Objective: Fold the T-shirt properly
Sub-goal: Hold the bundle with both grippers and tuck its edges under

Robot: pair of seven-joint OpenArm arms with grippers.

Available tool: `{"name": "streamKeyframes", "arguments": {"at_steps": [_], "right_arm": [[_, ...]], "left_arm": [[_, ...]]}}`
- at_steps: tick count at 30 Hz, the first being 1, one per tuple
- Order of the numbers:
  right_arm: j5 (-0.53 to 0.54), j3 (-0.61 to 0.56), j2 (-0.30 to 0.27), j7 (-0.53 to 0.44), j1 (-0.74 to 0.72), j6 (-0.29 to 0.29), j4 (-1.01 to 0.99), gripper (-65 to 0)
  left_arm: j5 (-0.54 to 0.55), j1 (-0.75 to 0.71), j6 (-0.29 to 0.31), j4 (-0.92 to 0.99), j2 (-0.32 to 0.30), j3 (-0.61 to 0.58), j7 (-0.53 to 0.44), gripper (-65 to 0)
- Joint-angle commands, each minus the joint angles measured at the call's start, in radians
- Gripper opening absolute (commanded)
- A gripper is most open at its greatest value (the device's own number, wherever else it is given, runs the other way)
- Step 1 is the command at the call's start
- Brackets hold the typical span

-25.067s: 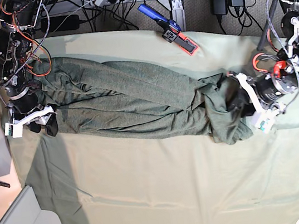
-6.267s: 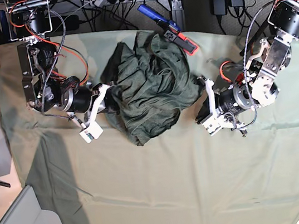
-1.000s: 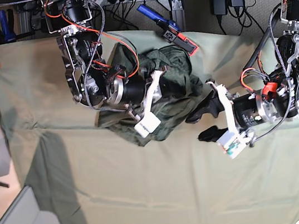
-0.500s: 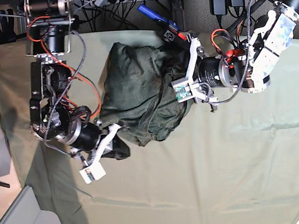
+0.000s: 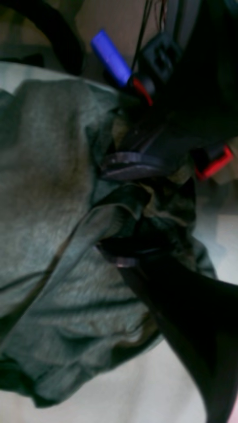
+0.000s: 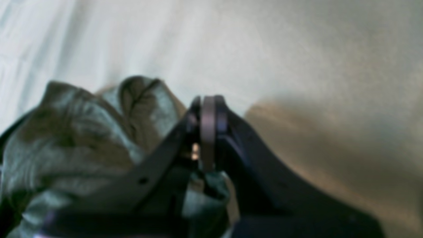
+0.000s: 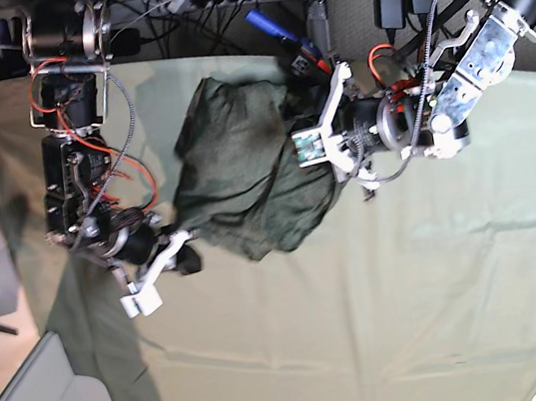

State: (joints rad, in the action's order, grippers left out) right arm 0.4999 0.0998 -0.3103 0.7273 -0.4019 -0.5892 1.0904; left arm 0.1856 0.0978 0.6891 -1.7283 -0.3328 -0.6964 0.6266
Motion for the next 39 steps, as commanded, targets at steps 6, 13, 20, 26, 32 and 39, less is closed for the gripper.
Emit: {"name": "streamKeyframes", "arguments": {"at_steps": [6,13,20,26,32,39], "right_arm": [[0.013,-0.073,-0.006,0.006,-0.015,-0.013,0.0,-65.0],[0.089,-0.087,-0.006,0.084,-0.016,-0.013,0.002,-65.0],[0.18,-0.087,-0.02,0.182,-0.005,-0.014,0.004,-65.0],[0.265,-0.087,-0.059,0.198,0.047,-0.014,0.024,-65.0],[0.305,-0.087,-0.058,0.202,0.146,-0.014,0.109,-65.0],[0.304,-0.087,-0.036,0.209,0.268,-0.014,0.247,-65.0]], "left_arm": [[-0.084,0.036,-0.005,0.101,0.001,0.004,-0.123,-52.0],[-0.105,0.117,-0.035,0.26,0.0,0.004,-0.134,-52.1],[-0.144,0.18,-0.036,0.366,0.0,0.004,-0.221,-52.1],[-0.161,0.248,-0.039,0.447,0.0,0.004,-0.242,-52.1],[-0.196,0.322,-0.039,0.551,0.003,0.004,-0.313,-52.1],[-0.257,0.388,-0.015,0.642,0.003,0.003,-0.418,-52.1]]}}
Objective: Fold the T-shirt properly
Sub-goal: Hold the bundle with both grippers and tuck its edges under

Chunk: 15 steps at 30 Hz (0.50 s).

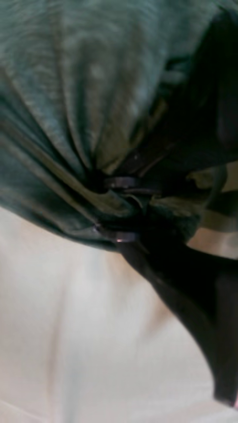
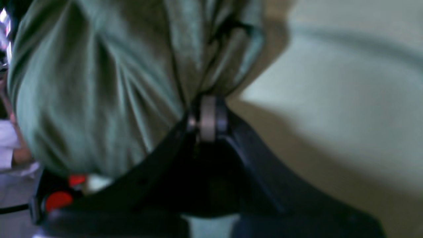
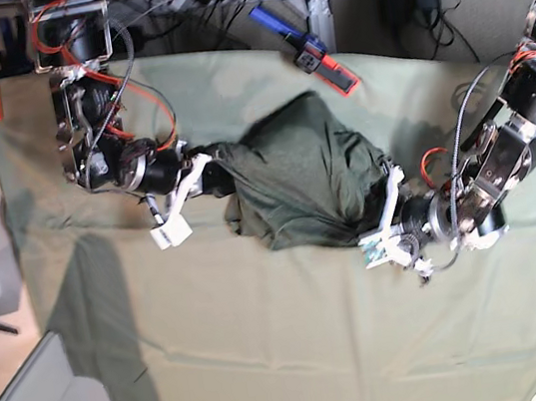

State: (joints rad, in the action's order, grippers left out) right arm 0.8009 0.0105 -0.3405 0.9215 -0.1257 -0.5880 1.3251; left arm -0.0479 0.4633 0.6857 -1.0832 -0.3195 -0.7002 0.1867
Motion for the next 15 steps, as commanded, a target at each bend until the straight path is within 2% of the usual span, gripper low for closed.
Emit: {"name": "streamKeyframes", "arguments": {"at_steps": [1,10,15], "right_arm": [[0.003,0.002,0.0,0.015,0.004,-0.015,0.028,-65.0],[-0.001,0.002,0.117,0.026,0.054,-0.015,0.105,-65.0],[-0.021,0.003,0.132,0.021,0.051,-0.014,0.125,-65.0]], "left_arm": [[-0.024,0.022,-0.012,-0.002,-0.011,0.007,0.022,-52.1],[-0.024,0.055,-0.011,-0.002,-0.011,0.008,-0.011,-52.1],[0.021,0.061,-0.011,-0.005,-0.02,0.008,-0.01,-52.1]]}}
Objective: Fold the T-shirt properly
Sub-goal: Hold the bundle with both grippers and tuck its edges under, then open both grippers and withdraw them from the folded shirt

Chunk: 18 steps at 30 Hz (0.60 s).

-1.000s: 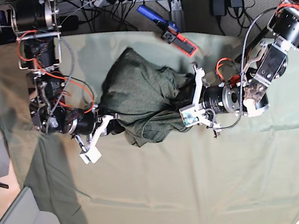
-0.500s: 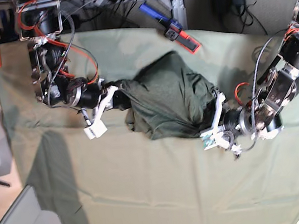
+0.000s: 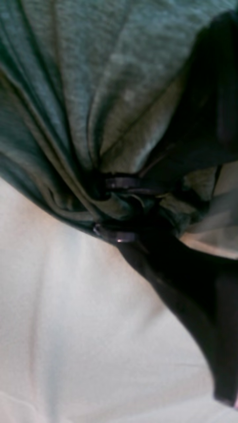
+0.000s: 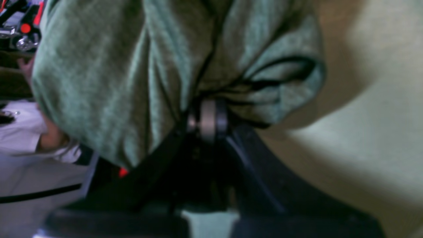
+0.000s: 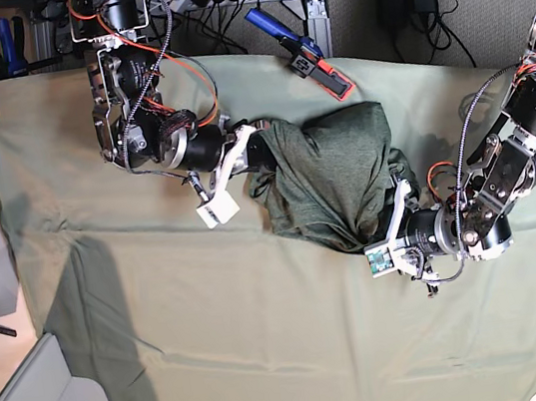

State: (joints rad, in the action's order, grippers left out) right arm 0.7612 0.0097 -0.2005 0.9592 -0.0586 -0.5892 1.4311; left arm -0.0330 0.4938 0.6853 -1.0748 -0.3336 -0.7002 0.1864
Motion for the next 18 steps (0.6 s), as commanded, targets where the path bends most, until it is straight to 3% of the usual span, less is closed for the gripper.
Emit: {"name": "streamKeyframes", "arguments": {"at_steps": [1,5,10,15,18], "right_arm": [[0.011,0.004,-0.01,-0.017,-0.017,-0.013,0.021,-65.0],[-0.003,0.024,-0.022,-0.017,-0.018,-0.013,0.021,-65.0],[-0.013,0.123,-0.034,-0.019,-0.018,-0.013,0.021,-65.0],[-0.011,0.21,-0.074,-0.023,-0.018,-0.013,0.021,-65.0],[0.008,0.253,-0.108,-0.023,-0.018,-0.013,0.021,-65.0]], "left_arm": [[0.019,0.03,-0.005,-0.024,-0.016,0.008,-0.01,-52.1],[0.035,0.03,0.013,-0.121,-0.056,0.008,0.004,-52.1],[0.17,0.03,0.013,-0.292,-0.117,0.008,0.087,-51.3],[0.304,0.029,0.013,-0.405,-0.137,0.008,0.219,-41.0],[0.417,0.027,0.013,-0.445,-0.161,0.008,0.274,-40.9]]}}
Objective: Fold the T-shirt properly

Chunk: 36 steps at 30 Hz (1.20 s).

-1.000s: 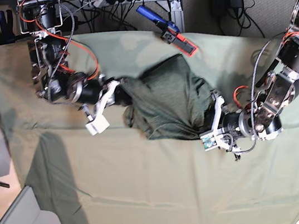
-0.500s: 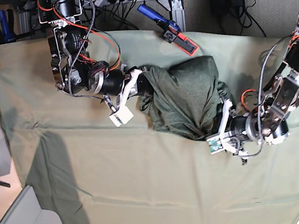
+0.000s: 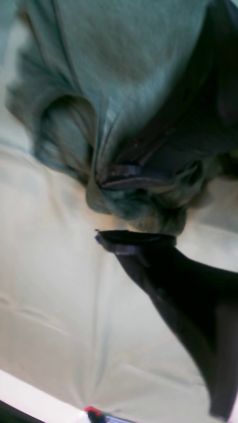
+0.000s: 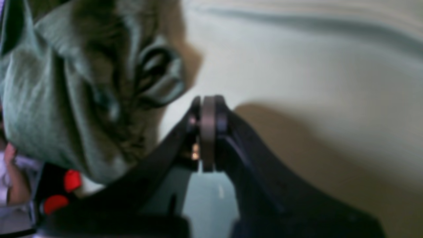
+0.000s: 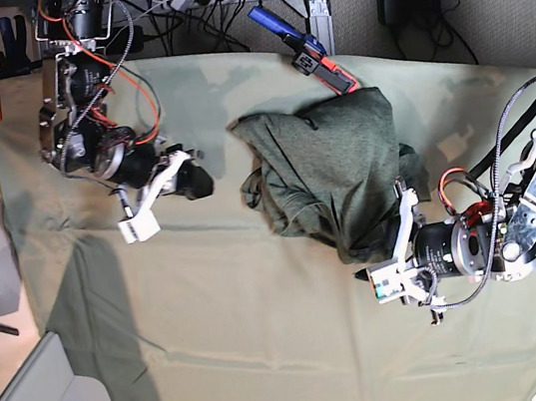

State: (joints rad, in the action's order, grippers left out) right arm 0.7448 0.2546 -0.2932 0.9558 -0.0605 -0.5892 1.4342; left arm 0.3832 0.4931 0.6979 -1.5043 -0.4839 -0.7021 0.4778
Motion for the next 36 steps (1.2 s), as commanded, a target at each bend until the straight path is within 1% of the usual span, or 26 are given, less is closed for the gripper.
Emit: {"name": "streamKeyframes", "arguments": {"at_steps": [1,5,11,15,18,20,22,24,28,31,32,36], "right_arm": [[0.034,0.023,-0.026,-0.02,-0.016,-0.013,0.018,-65.0],[0.058,0.081,-0.069,-0.019,-0.016,-0.013,0.018,-65.0],[0.06,0.148,-0.114,-0.01,-0.01,-0.014,0.018,-65.0],[0.064,0.169,-0.154,-0.004,-0.008,-0.013,0.018,-65.0],[0.096,0.171,-0.18,0.025,-0.008,-0.013,0.018,-65.0],[0.131,0.174,-0.191,0.048,0.003,-0.013,0.019,-65.0],[0.137,0.177,-0.194,0.056,0.023,-0.014,0.027,-65.0],[0.137,0.18,-0.194,0.056,0.049,-0.014,0.042,-65.0],[0.137,0.183,-0.194,0.056,0.132,-0.014,0.1,-65.0],[0.135,0.186,-0.194,0.059,0.202,-0.014,0.152,-65.0],[0.135,0.187,-0.194,0.059,0.225,-0.014,0.169,-65.0],[0.138,0.187,-0.194,0.059,0.333,-0.013,0.228,-65.0]], "left_arm": [[0.037,0.024,0.0,-0.032,-0.016,0.014,-0.001,-40.9],[0.118,-0.015,0.0,-0.109,-0.018,0.082,0.076,-40.9],[0.275,-0.114,0.0,-0.185,-0.018,0.285,0.187,-40.9],[0.296,-0.201,0.0,-0.241,-0.018,0.415,0.223,-41.4],[0.297,-0.293,0.0,-0.29,-0.019,0.512,0.226,-46.5],[0.301,-0.369,0.0,-0.332,-0.018,0.578,0.26,-48.9],[0.317,-0.446,0.0,-0.379,-0.018,0.645,0.314,-55.4],[0.362,-0.526,0.0,-0.43,-0.018,0.723,0.352,-58.8],[0.467,-0.688,0.0,-0.514,-0.018,0.884,0.369,-59.2],[0.473,-0.806,0.0,-0.55,-0.018,0.974,0.38,-59.4],[0.475,-0.845,0.0,-0.558,-0.018,0.999,0.38,-60.4],[0.494,-0.987,0.0,-0.571,-0.018,1.086,0.381,-60.9]]}}
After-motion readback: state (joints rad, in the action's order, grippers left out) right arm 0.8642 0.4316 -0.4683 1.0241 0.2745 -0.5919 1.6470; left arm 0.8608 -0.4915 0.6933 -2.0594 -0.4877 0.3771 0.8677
